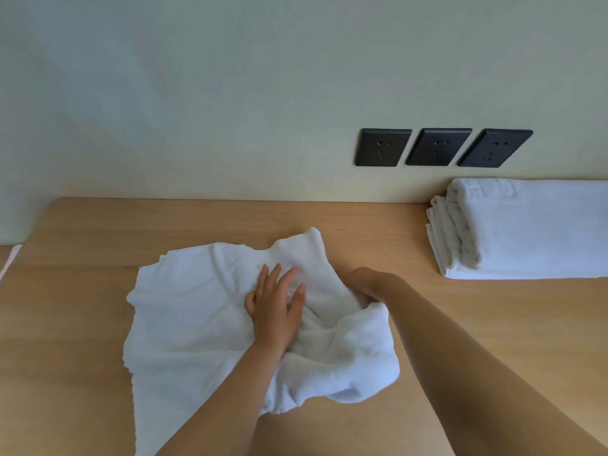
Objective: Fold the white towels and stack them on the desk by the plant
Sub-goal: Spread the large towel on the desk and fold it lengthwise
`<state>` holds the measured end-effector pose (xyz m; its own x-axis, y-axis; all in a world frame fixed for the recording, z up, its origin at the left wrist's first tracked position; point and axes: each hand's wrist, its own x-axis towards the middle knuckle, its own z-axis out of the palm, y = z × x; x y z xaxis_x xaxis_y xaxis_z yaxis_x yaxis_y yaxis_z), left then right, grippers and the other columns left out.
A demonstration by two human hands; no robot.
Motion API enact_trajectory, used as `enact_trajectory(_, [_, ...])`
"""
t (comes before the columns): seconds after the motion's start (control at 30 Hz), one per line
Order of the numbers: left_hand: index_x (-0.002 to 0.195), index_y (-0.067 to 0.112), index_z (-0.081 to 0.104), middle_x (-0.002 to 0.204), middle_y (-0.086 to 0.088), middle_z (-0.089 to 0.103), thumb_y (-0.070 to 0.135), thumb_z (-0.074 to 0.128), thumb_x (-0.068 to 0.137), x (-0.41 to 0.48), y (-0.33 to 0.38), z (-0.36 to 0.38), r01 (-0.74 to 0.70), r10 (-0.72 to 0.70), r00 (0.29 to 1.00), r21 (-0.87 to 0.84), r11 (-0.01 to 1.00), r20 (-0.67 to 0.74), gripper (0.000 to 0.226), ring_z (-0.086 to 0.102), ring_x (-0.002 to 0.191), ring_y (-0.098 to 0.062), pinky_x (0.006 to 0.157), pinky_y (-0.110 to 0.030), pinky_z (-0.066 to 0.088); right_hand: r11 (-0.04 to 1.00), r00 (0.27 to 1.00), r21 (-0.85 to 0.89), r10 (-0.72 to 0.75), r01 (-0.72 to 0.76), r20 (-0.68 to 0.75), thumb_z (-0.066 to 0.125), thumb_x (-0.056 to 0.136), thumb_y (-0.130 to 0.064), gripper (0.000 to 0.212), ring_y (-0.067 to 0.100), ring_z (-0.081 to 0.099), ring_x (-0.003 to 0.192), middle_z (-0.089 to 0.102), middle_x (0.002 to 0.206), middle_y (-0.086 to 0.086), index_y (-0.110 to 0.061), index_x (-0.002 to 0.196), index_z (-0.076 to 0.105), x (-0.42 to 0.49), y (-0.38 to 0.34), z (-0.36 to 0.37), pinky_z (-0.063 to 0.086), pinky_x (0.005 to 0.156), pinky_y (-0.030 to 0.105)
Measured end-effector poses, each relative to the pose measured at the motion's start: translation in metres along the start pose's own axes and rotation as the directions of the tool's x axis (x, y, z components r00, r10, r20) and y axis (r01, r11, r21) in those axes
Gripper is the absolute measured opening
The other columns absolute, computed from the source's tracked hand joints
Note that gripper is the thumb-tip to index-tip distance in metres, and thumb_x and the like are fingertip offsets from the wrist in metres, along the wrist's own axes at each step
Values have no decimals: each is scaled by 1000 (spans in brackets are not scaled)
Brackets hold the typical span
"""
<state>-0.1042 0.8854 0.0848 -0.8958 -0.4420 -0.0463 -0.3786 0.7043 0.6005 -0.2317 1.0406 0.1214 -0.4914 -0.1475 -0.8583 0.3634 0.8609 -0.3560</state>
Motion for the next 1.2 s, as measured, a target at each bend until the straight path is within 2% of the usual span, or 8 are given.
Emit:
enact_trajectory(0.1, [131, 37, 52, 143, 11, 47, 59, 18, 85, 6, 0, -2, -102, 102, 995, 22, 995, 15, 61, 28, 141, -9, 103, -29, 9, 995, 993, 102, -20, 8, 113, 35, 83, -79, 78, 24, 53, 113, 55, 132, 5, -21, 133, 51, -9, -18, 14, 39, 92, 35])
enact_trajectory(0.2, [135, 30, 51, 141, 12, 49, 62, 22, 85, 13, 6, -12, -115, 129, 990, -181, 977, 65, 66, 35, 136, -4, 114, -33, 12, 968, 989, 222, -133, 118, 57, 39, 93, -63, 56, 19, 60, 94, 61, 118, 3, -21, 127, 54, -8, -22, 32, 47, 73, 29])
enact_trajectory(0.37, [145, 31, 35, 151, 14, 34, 61, 28, 89, 16, 12, -23, -134, 176, 967, -219, 966, 185, 64, 23, 141, -1, 117, -40, 12, 916, 978, 400, -113, 33, 177, 46, 93, -53, 46, 23, 69, 91, 73, 99, 7, -15, 101, 71, -19, -17, 43, 54, 80, 32])
enact_trajectory(0.6, [149, 36, 18, 158, 5, 18, 62, 45, 89, 35, 42, -27, 14, 82, 918, -238, 971, 387, 71, 12, 146, -14, 117, -50, 5, 813, 995, 581, -32, -30, 96, 56, 82, -33, 26, 17, 53, 55, 58, 62, 1, -16, 62, 57, -31, -3, 61, 38, 51, 25])
enact_trajectory(0.73, [141, 27, 41, 142, 3, 48, 34, 50, 94, 44, 37, -31, 37, 81, 932, -312, 949, 354, 48, 39, 134, -18, 112, -35, 26, 882, 987, 452, 77, -133, 141, 56, 81, -34, 28, 15, 47, 45, 49, 54, 0, -19, 59, 49, -38, -2, 66, 32, 44, 21])
enact_trajectory(0.87, [127, 19, 56, 129, 9, 54, 13, 44, 99, 45, 33, -43, 99, 134, 953, -693, 714, 273, 31, 46, 122, -4, 96, -11, 35, 944, 989, 307, 85, -118, 117, 53, 90, -28, 21, 18, 54, 60, 58, 66, 1, -15, 75, 57, -51, -2, 71, 41, 59, 27])
enact_trajectory(1.03, [117, 29, 56, 125, -2, 59, 7, 44, 98, 49, 27, -57, 54, 157, 971, -803, 593, 181, 31, 52, 114, -14, 102, -25, 39, 991, 999, -128, 36, -33, 19, 55, 90, -37, 25, 27, 59, 104, 63, 116, 5, -20, 108, 59, -51, -8, 70, 47, 93, 41])
enact_trajectory(1.2, [113, 34, 58, 120, 4, 62, 8, 44, 97, 50, 25, -61, 0, 203, 964, -766, 642, 171, 33, 53, 113, -14, 102, -29, 40, 989, 993, -110, -102, 96, -57, 56, 90, -22, 11, 17, 53, 85, 60, 89, -6, -16, 95, 63, -52, -14, 72, 42, 80, 32])
